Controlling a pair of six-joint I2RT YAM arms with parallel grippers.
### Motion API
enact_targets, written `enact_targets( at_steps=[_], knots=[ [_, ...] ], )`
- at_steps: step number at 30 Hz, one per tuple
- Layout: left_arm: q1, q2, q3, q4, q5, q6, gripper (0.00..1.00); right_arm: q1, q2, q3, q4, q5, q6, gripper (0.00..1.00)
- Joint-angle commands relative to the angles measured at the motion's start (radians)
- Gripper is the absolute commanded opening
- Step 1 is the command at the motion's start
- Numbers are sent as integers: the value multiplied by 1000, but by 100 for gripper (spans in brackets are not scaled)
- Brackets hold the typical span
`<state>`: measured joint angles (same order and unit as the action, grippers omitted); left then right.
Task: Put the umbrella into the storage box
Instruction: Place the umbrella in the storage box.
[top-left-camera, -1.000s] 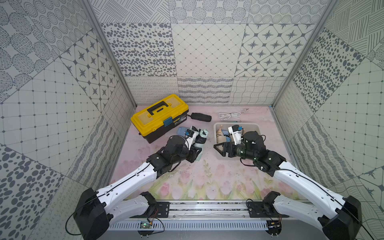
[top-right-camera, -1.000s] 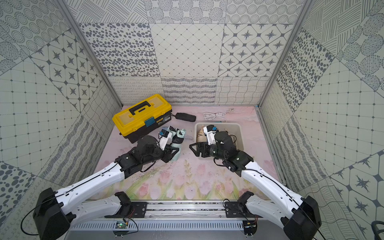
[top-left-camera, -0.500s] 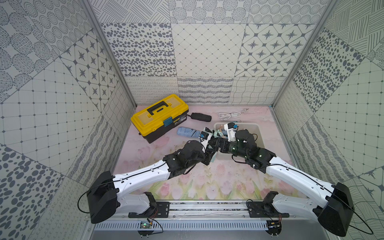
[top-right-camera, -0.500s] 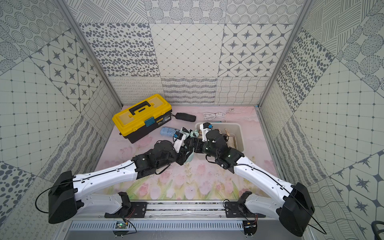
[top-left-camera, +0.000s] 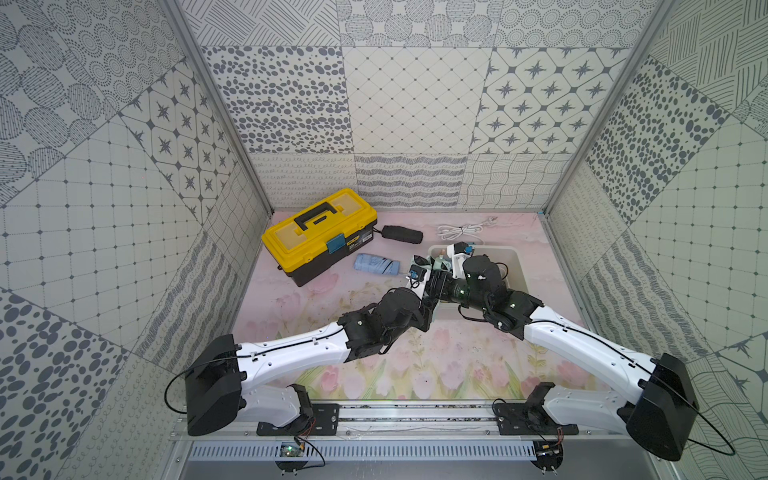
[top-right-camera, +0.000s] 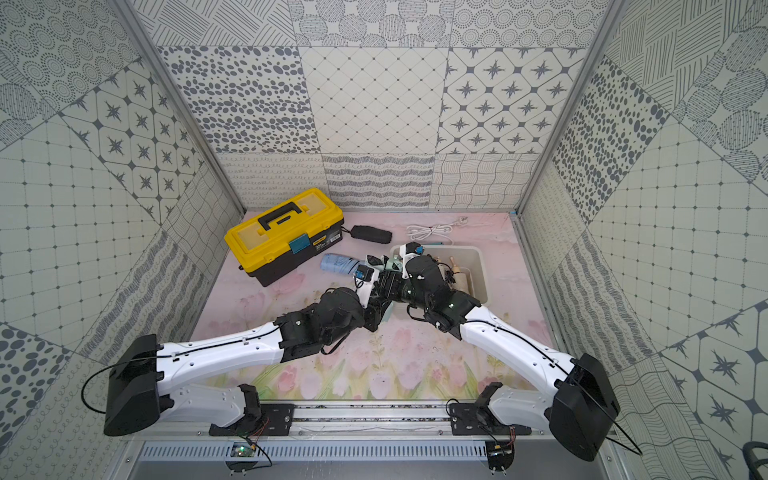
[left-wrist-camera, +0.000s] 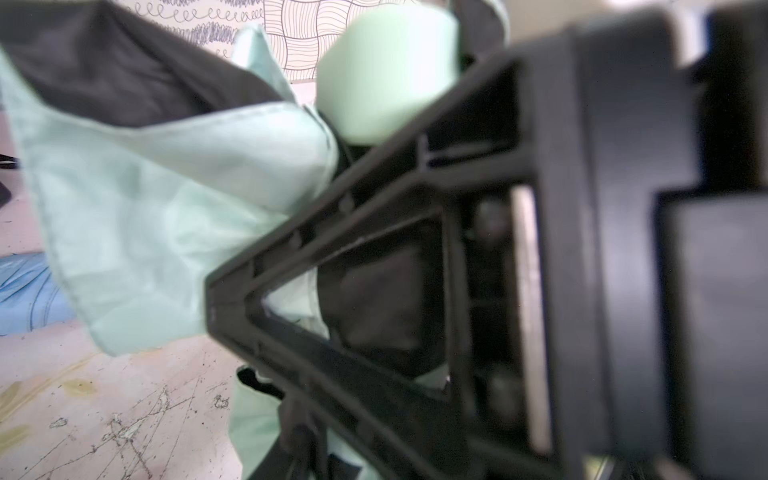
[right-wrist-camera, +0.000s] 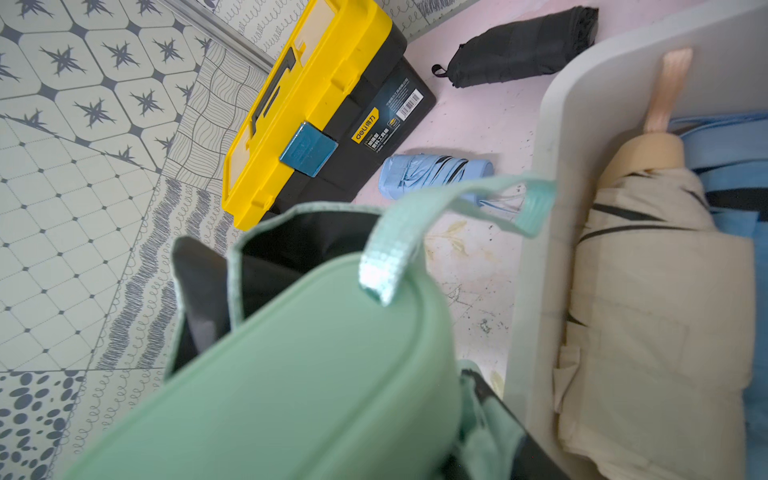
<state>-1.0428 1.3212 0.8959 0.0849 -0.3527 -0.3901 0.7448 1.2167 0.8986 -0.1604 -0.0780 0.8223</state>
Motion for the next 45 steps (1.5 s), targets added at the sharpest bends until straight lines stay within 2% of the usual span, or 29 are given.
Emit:
enact_targets(
  at_steps=[1,4,7,12,16,19,22,25,29,36,45],
  knots=[
    [-22,-7,20,127,-87,-16,49,-11,8,25,44,7,15,48],
    [-23,-14,17,112,-42,-20,66,-36,10,23,39,-24,44,40],
    [-22,-40,4,90,-19,-34,77,-72,10,28,19,-70,46,35],
    [-20,-114,-12,35,-30,-48,86,-151,-22,35,-31,-152,-1,32],
    [8,-167,-10,-10,-32,-134,88,-264,-68,36,-80,-274,-42,31],
    [53,-179,6,-55,-29,-271,88,-359,-100,54,-139,-365,-96,31],
    [114,-140,88,-216,-17,-451,87,-458,-113,70,-181,-454,-116,30],
    [161,-80,158,-281,69,-476,86,-546,-108,103,-237,-512,-175,29],
    [182,11,212,-260,119,-483,86,-654,-63,181,-339,-560,-298,29],
    [225,199,337,-301,216,-529,86,-727,49,357,-589,-464,-574,29],
    [271,361,486,-426,280,-498,85,-743,85,382,-661,-275,-696,30]
  ],
)
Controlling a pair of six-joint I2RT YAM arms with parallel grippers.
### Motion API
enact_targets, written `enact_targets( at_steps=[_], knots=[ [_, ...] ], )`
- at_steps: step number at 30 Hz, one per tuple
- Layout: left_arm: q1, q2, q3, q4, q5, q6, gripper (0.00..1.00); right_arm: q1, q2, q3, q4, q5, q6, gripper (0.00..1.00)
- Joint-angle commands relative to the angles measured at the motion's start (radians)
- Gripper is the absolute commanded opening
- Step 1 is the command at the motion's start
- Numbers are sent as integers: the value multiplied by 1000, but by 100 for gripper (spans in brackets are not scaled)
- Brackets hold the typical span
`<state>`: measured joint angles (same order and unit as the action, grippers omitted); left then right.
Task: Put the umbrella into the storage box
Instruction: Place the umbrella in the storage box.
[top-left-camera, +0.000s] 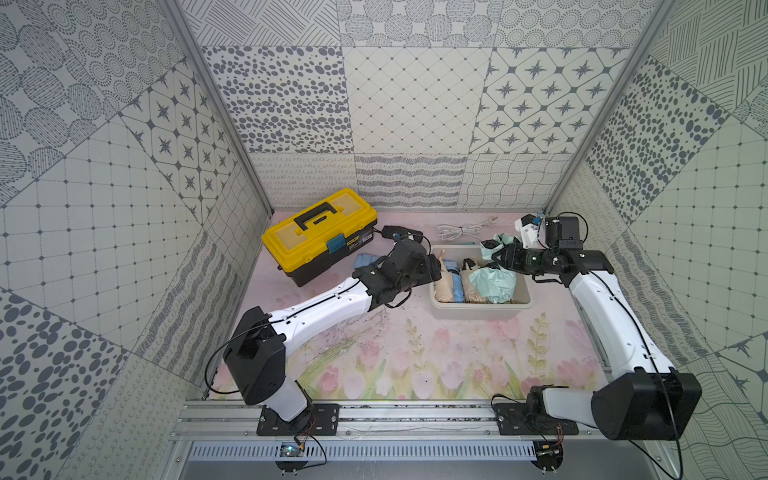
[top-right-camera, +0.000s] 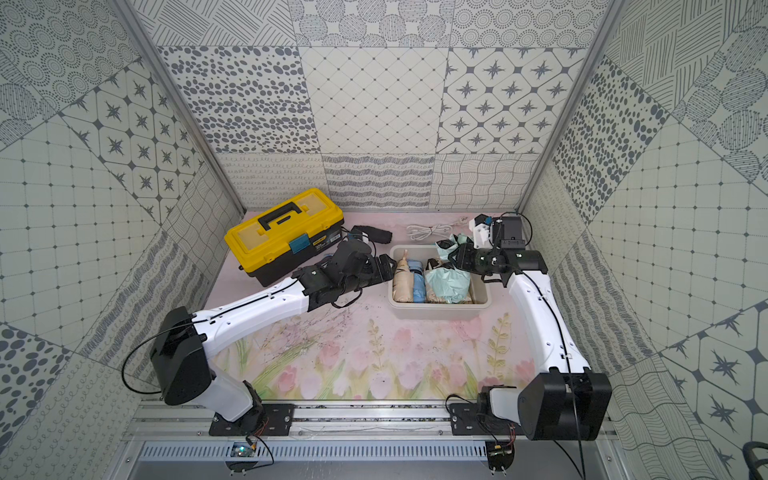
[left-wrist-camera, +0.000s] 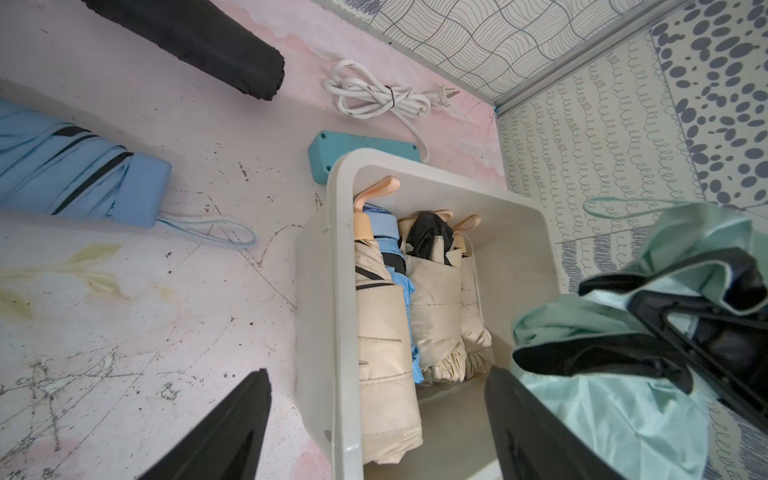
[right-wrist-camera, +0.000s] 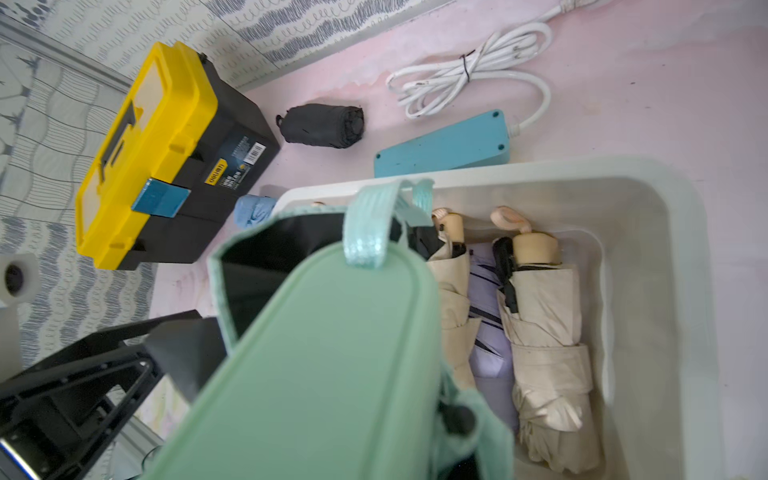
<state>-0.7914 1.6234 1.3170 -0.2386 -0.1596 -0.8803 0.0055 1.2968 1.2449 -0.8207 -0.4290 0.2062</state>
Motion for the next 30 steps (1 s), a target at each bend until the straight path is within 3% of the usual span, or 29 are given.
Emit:
enact_targets(
  at_steps=[1,6,15,24,26,30],
  knots=[
    [20,73,76,-107,98,-1,84,-3,10,36,-6,97,-92,30],
    [21,136,117,-135,130,11,81,-4,45,30,-21,174,-141,29],
    [23,203,125,-133,168,5,73,3,140,30,11,199,-161,28],
    [24,241,137,-104,201,1,46,33,251,-1,52,219,-143,29],
    [22,244,139,-104,202,3,41,40,276,2,57,228,-138,34],
    [23,246,139,-107,194,-5,31,45,293,16,67,247,-125,61]
  ],
)
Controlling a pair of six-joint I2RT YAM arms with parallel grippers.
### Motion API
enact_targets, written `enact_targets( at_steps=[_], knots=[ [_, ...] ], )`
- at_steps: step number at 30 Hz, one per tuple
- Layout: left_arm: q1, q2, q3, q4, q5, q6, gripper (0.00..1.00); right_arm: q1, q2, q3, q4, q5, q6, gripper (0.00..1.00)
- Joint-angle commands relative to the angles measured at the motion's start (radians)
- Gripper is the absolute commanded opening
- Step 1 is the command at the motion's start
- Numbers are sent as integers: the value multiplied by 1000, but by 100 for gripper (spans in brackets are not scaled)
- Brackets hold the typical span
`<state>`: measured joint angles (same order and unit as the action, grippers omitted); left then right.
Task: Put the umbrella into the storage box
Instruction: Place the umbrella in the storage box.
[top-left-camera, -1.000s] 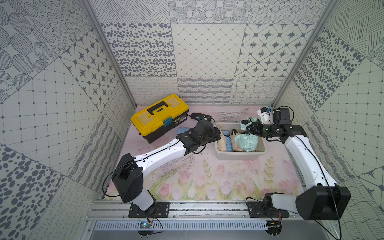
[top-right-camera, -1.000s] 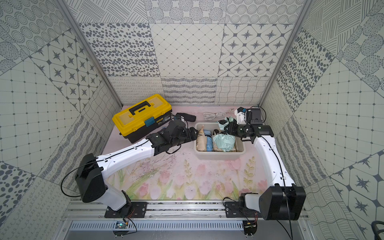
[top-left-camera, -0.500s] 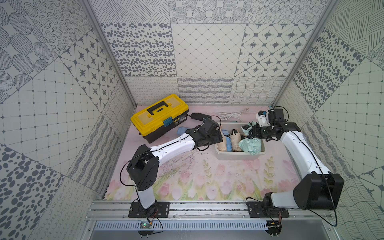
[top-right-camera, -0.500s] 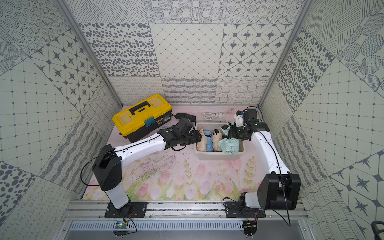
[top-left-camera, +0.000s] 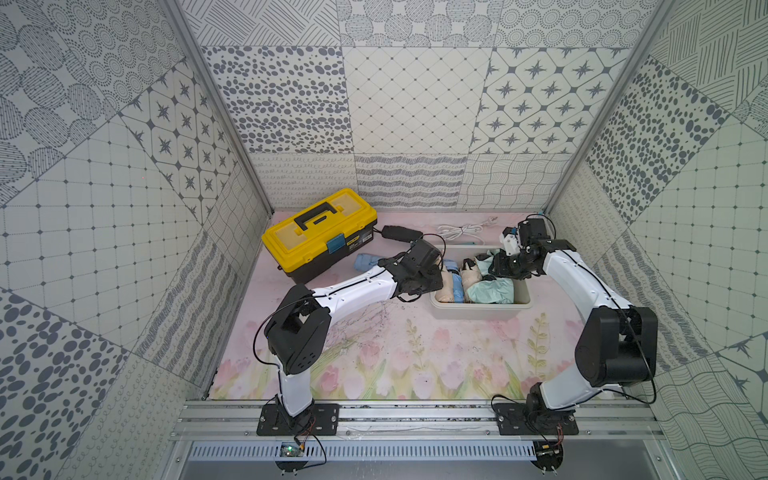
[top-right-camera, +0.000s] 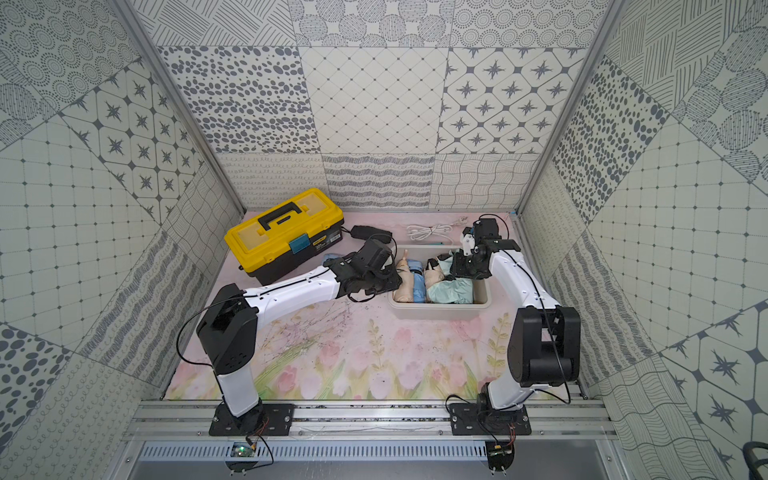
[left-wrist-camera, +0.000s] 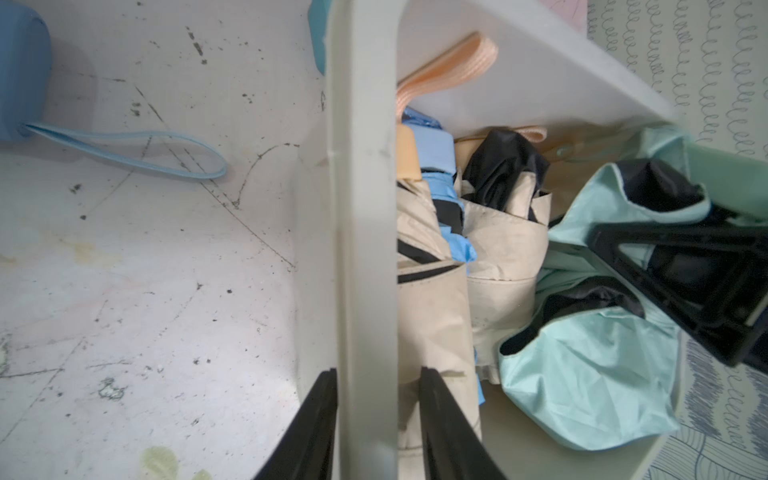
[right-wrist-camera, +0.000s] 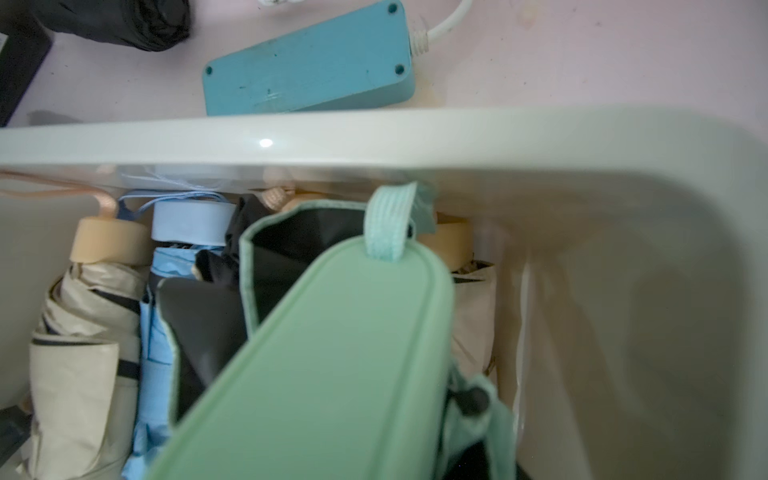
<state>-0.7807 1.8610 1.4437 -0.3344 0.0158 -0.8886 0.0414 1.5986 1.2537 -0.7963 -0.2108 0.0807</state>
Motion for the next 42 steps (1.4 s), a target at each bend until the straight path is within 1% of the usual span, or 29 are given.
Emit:
enact_targets(
  at_steps=[1,3,5,8,10,15,19,23,27,29,30,32,33,35,36,38,40,42],
  knots=[
    [13,9,12,-8,16,3,30,10,-16,8,48,36,0,67],
    [12,9,11,-3,15,1,28,9,-49,11,51,60,-5,76],
    [11,9,13,1,15,-1,27,10,-98,11,51,89,-12,80],
    [12,10,17,3,13,-2,26,9,-184,-7,60,137,-24,80],
    [11,9,17,2,12,-3,25,18,-229,-36,60,147,-32,76],
    [12,5,17,-1,8,-3,24,93,-304,-141,30,151,-34,61],
    [11,4,16,4,13,-1,23,128,-305,-221,28,144,8,51],
    [11,5,15,5,19,3,19,133,-253,-256,35,185,36,45],
    [9,0,14,2,23,12,16,133,-217,-259,38,235,34,43],
    [9,-3,11,3,24,14,16,134,-222,-252,44,236,30,45],
    [9,-6,9,1,24,13,17,133,-229,-246,43,235,27,47],
    [9,-9,6,6,27,15,22,133,-258,-219,43,220,18,56],
    [9,-12,4,9,27,17,26,133,-278,-208,44,203,14,60],
    [9,-20,4,15,23,28,38,133,-338,-180,66,161,17,68],
    [9,-25,6,13,16,36,43,133,-364,-173,82,141,19,70],
    [11,-44,11,3,-24,49,56,133,-427,-169,134,100,27,76],
    [14,-69,7,14,-49,76,62,132,-478,-179,191,62,32,78],
    [19,-96,10,14,-73,131,65,132,-526,-191,244,40,46,78]
  ],
)
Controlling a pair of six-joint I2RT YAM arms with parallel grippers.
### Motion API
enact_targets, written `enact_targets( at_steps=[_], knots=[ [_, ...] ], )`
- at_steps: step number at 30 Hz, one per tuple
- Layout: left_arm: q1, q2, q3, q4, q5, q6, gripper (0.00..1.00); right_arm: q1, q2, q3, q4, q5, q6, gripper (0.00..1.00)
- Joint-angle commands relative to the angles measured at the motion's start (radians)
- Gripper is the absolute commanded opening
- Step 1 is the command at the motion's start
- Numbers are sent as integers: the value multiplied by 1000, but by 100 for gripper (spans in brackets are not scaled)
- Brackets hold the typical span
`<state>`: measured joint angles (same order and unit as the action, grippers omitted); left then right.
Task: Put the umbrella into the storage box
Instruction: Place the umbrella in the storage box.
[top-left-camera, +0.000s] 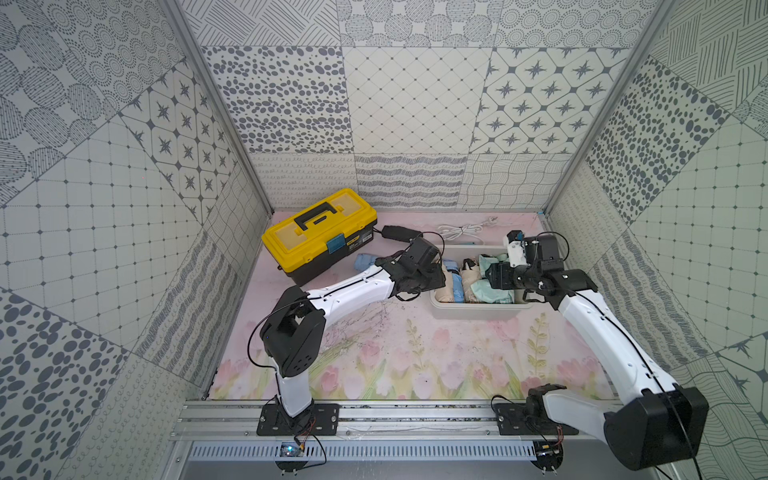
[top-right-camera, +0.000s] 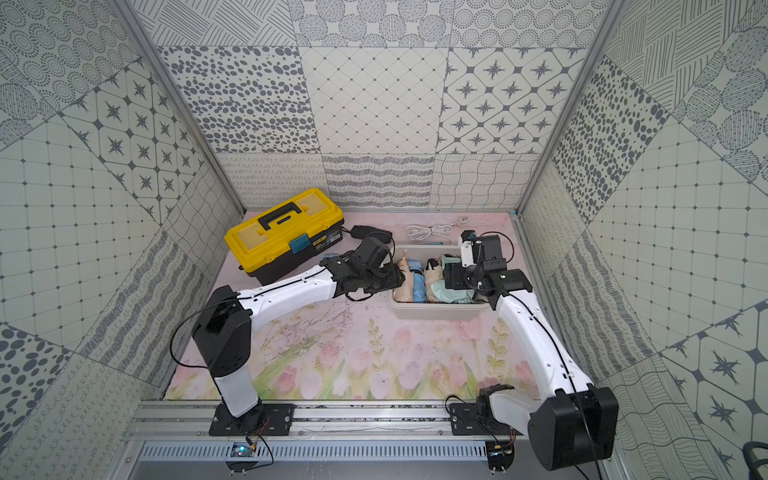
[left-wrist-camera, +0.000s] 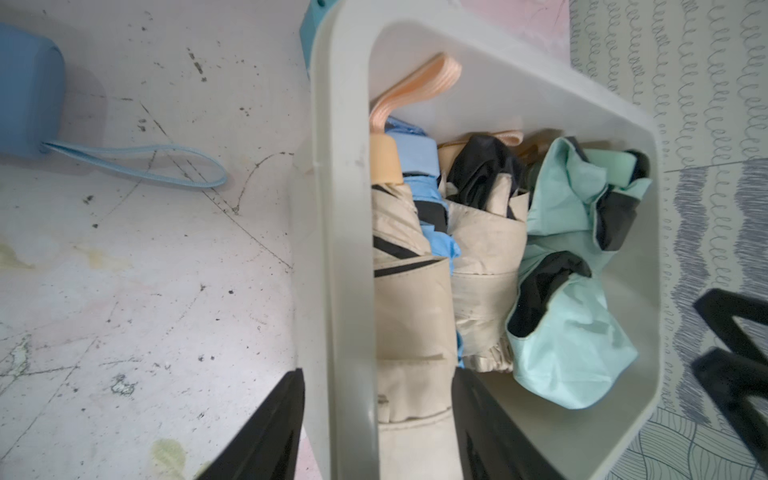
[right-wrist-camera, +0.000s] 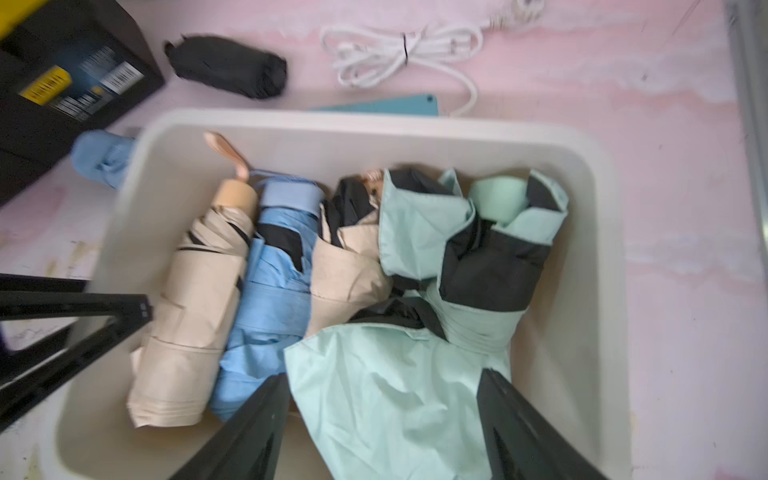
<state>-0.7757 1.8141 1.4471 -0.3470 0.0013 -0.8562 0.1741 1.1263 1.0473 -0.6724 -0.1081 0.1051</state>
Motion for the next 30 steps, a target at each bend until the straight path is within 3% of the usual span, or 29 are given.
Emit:
enact_targets(
  at_steps=[1,6,9,17,27,30],
  knots=[
    [21,-65,9,17,-73,125,67,-1,-81,-1,157,-72,25,79],
    [86,-125,0,-39,-131,163,76,-1,-97,-34,224,-90,46,79],
    [138,-139,-5,-61,-136,285,76,-1,-62,-34,223,-109,77,79],
    [294,-77,79,-220,-23,809,74,-1,-24,-36,238,-90,94,80],
    [335,68,126,-314,25,1447,81,-4,10,-20,237,-51,117,80],
    [334,126,167,-366,-11,1607,82,-5,20,-15,237,-50,123,80]
  ],
)
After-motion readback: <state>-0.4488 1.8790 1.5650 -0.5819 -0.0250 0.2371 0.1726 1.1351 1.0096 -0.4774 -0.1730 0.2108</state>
